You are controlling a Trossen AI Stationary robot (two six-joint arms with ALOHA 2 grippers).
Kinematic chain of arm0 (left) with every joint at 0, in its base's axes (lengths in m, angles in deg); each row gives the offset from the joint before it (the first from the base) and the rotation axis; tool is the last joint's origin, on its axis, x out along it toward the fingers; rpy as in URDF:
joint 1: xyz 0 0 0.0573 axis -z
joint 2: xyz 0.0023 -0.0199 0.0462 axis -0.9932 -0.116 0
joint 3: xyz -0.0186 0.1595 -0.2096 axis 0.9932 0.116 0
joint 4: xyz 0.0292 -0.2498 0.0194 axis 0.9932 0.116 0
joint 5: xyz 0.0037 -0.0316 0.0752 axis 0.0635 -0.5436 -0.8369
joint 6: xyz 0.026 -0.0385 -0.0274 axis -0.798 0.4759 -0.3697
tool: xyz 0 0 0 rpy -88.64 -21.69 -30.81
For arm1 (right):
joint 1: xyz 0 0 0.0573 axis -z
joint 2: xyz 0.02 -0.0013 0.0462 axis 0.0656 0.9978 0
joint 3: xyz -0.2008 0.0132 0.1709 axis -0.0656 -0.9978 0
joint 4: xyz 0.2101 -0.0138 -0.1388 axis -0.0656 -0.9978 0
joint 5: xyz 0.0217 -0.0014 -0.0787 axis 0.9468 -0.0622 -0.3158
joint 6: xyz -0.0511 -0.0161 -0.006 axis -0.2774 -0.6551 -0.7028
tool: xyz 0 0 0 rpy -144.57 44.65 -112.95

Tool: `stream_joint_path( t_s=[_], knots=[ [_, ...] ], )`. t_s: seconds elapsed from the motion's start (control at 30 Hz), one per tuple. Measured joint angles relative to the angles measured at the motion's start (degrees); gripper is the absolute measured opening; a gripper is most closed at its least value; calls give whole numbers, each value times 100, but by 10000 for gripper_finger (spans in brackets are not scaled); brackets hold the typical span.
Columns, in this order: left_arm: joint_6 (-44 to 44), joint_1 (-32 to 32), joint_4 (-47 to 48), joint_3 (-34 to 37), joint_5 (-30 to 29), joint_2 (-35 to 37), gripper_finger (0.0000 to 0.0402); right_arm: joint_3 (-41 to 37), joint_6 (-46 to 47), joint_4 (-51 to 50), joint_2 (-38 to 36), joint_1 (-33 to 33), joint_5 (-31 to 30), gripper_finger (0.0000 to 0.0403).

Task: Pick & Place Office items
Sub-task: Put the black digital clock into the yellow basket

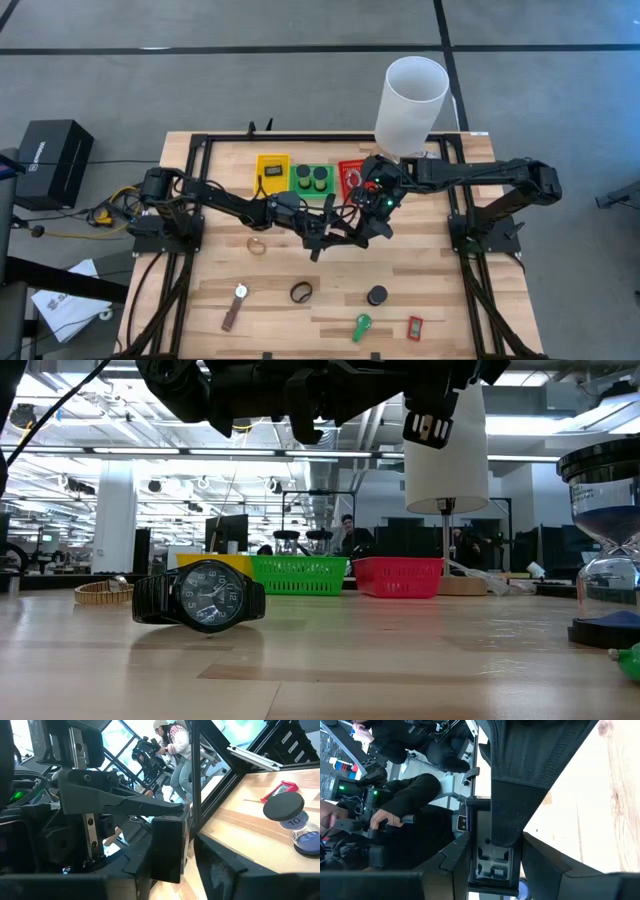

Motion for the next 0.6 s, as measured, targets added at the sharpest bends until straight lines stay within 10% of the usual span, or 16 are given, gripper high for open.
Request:
stream_joint_path(
  t_s=[0.6],
  knots=[
    [7,-7,-85,2,14,4,112,-7,-121,-12,-2,0,-48,149]
  ],
)
